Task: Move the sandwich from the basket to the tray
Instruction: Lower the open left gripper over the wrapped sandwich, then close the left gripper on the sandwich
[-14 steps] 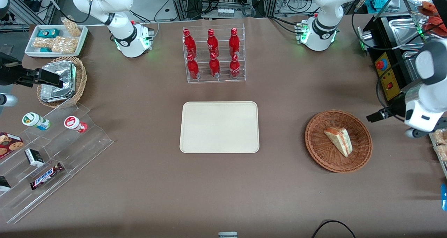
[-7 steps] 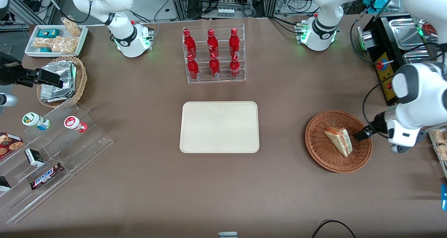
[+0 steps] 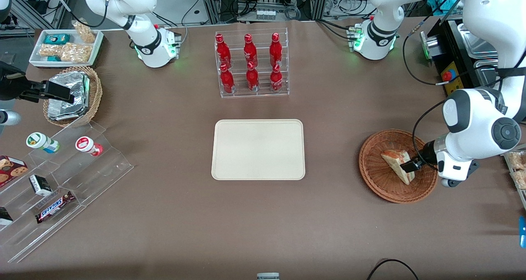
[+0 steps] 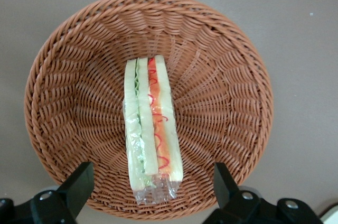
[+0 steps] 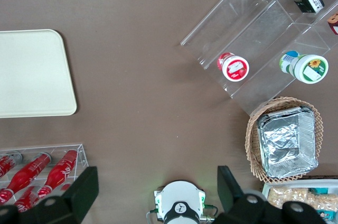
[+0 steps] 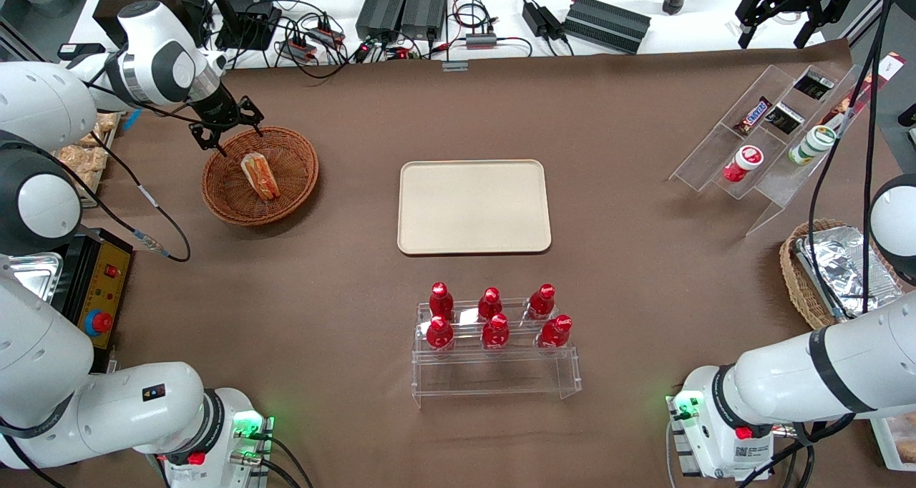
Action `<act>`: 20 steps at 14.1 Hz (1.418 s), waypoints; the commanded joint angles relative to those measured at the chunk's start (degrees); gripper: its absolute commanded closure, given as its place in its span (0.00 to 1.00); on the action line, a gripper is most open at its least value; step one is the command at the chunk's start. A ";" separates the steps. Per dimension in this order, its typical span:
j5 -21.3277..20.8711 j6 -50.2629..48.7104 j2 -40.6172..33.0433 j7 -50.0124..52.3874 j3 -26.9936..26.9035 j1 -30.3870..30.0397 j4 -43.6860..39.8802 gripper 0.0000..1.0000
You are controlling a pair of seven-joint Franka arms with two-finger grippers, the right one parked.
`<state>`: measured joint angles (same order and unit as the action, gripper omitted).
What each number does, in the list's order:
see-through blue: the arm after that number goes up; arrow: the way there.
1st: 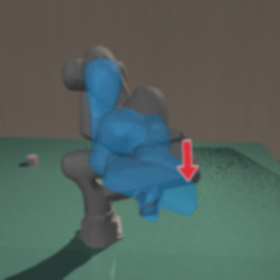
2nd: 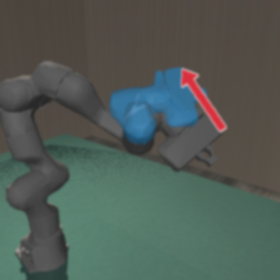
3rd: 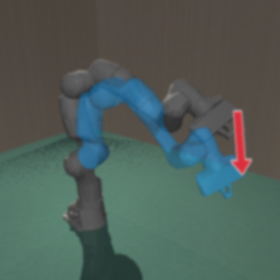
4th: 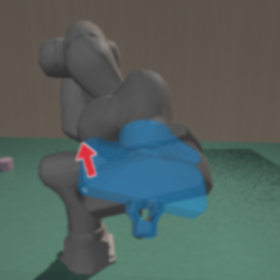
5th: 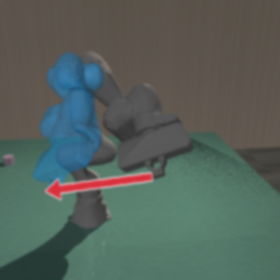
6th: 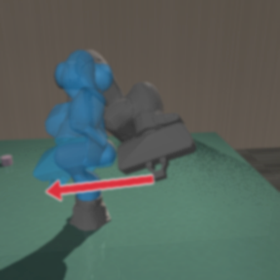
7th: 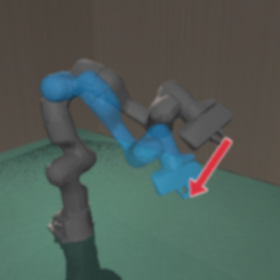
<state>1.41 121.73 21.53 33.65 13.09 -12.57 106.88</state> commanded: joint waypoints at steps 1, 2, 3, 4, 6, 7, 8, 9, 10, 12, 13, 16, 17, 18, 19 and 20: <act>0.44 -0.53 2.28 2.21 0.01 0.53 -0.88 0.00; 0.44 -0.53 2.81 2.29 0.01 0.53 -0.88 0.00; 0.53 -0.53 3.26 2.38 0.01 0.44 -0.97 0.00; 0.53 -0.53 3.52 2.29 0.01 0.36 -0.88 0.00; 0.44 -0.36 4.66 2.29 -0.17 0.18 -0.88 0.00; 0.44 -0.36 4.93 2.29 -0.17 0.09 -0.88 0.00; 0.44 -0.36 5.19 2.21 -0.26 0.09 -0.79 0.00; 0.44 -0.36 6.06 2.29 -0.26 0.01 -0.88 0.00; 0.61 -0.18 6.94 2.47 -0.34 -0.17 -0.97 0.00; 0.61 -0.18 7.92 2.64 -0.34 -0.43 -1.15 0.29; 0.61 -0.27 7.83 2.65 -0.43 -0.52 -1.15 0.47; 0.61 -0.71 7.74 3.26 -0.43 -1.14 -2.11 0.75; 0.61 -1.05 7.57 3.35 -0.43 -1.14 -2.29 0.79; 0.53 -2.10 7.39 3.26 -0.35 -1.23 -3.16 0.84; 0.44 -3.24 7.30 3.09 -0.34 -0.96 -4.47 0.84; 0.35 -4.30 7.04 3.09 -0.17 -0.61 -5.88 0.85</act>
<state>1.46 120.55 29.10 36.07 12.67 -13.66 104.09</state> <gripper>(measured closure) 0.793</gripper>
